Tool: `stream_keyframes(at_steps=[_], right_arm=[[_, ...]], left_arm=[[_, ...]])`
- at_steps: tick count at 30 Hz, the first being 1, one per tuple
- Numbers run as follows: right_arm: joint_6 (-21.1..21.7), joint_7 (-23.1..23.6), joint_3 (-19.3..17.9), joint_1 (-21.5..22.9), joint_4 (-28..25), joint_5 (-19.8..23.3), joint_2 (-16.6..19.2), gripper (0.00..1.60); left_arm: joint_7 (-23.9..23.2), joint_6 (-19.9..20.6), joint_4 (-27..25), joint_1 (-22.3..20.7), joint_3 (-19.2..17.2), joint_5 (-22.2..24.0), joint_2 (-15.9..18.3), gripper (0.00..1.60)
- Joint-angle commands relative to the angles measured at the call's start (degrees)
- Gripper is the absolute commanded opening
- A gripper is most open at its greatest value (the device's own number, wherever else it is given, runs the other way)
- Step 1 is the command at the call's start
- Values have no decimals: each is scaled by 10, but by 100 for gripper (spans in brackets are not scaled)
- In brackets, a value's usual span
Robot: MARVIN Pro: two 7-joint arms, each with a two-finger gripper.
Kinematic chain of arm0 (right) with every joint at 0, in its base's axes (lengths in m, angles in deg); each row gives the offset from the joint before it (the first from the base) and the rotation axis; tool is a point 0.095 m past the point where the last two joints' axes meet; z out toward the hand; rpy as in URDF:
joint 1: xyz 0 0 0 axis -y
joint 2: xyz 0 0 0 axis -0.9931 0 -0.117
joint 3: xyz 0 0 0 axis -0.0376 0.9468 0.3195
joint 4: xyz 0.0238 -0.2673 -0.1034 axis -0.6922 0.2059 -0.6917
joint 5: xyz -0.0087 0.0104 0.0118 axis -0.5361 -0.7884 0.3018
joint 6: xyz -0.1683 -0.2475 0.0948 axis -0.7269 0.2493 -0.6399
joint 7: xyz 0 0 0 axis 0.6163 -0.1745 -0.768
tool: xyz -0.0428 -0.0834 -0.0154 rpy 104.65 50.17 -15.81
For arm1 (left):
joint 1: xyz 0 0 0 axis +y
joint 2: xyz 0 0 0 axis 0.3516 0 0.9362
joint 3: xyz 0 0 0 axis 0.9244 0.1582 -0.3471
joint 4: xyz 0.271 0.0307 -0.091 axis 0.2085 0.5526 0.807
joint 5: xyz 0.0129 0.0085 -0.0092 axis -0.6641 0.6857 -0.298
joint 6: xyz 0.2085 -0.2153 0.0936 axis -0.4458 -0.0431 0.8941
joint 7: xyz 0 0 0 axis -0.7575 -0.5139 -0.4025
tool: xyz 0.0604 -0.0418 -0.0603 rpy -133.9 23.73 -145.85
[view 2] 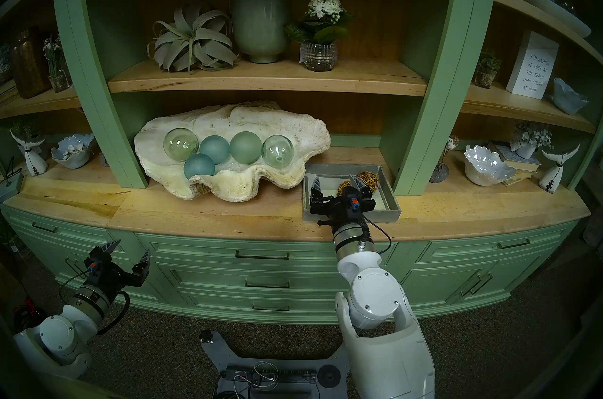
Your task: Put wooden balls into bowl
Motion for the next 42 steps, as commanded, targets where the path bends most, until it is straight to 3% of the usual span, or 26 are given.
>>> stream_keyframes(at_steps=[1, 13, 29, 42], right_arm=[[12, -31, -3, 35, -13, -42, -4, 160], [51, -89, -7, 70, 18, -43, -17, 160], [92, -128, 4, 112, 65, -46, -24, 160], [142, -162, 24, 117, 52, 13, -19, 160]], left_arm=[[0, -5, -8, -2, -7, -1, 1, 160], [1, -6, -8, -1, -6, 0, 2, 160], [2, -6, -8, -1, -6, 1, 3, 160], [3, -7, -8, -1, -5, 1, 4, 160]])
